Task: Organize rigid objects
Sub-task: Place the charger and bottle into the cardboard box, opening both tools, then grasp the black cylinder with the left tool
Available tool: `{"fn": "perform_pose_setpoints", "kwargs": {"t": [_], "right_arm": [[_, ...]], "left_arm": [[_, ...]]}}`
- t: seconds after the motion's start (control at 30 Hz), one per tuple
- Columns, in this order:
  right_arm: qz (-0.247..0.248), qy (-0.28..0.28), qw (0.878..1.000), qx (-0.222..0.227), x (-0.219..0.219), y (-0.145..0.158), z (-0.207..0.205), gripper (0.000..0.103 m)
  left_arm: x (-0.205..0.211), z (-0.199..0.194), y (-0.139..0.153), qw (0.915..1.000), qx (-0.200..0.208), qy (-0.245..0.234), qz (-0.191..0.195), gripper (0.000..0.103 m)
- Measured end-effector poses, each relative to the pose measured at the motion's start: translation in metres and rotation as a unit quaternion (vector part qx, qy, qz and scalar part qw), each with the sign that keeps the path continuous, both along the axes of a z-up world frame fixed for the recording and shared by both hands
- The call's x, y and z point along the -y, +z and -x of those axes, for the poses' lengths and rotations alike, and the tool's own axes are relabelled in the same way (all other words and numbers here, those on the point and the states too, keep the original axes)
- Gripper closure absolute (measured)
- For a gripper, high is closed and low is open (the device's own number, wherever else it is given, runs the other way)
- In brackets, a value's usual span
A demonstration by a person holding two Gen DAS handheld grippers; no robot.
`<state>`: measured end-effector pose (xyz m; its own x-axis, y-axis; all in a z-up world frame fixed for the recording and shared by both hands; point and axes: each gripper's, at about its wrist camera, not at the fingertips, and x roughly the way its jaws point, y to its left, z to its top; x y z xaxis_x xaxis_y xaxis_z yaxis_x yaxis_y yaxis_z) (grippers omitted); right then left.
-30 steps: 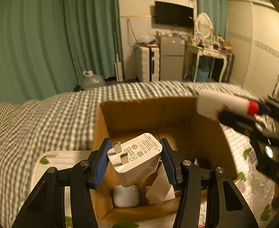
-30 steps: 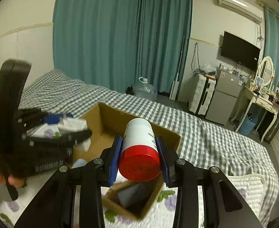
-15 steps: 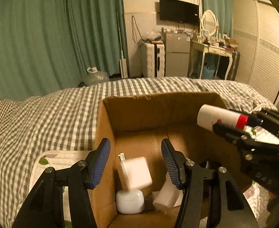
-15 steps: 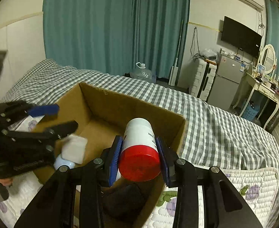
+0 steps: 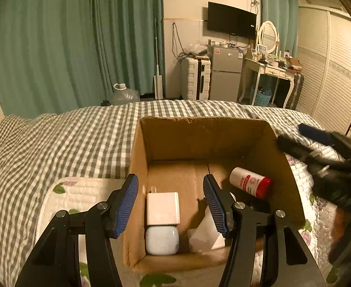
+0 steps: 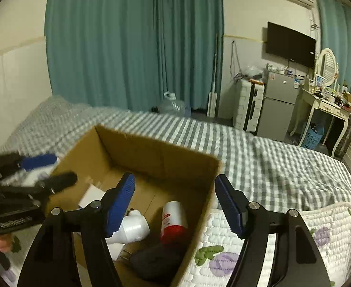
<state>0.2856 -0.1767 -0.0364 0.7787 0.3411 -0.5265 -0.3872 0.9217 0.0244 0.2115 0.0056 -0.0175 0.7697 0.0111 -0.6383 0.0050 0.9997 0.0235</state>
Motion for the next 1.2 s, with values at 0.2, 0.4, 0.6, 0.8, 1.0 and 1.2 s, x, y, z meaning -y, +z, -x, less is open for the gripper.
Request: {"fn": "perform_pose_setpoints", "kwargs": {"t": [0.2,0.4,0.6,0.8,1.0,1.2], "right_arm": [[-0.013,-0.012,1.0,0.025,0.029,0.022,0.058,0.024],[0.018,-0.022,0.999,-0.02,0.048,-0.014,0.128,0.022],[0.052,-0.05,0.993,-0.089,0.056,-0.054,0.163,0.022],[0.072,-0.089,0.987,-0.11,0.065,-0.064,0.164,0.022],[0.053,-0.104,0.986,-0.118,0.075,-0.065,0.168,0.022],[0.033,-0.111,0.984,-0.135,0.083,-0.07,0.162,0.022]], "left_arm": [[0.001,0.047,0.005,0.9999,0.01,0.008,0.008,0.044],[0.004,0.108,-0.025,0.9998,-0.006,0.017,-0.005,0.044],[0.028,0.146,-0.07,0.998,-0.059,-0.017,0.011,0.044],[0.085,0.164,-0.093,0.9901,-0.088,-0.109,0.005,0.044],[0.118,0.157,-0.12,0.9791,-0.125,-0.161,-0.007,0.044],[0.126,0.149,-0.139,0.9779,-0.13,-0.162,-0.022,0.045]]}}
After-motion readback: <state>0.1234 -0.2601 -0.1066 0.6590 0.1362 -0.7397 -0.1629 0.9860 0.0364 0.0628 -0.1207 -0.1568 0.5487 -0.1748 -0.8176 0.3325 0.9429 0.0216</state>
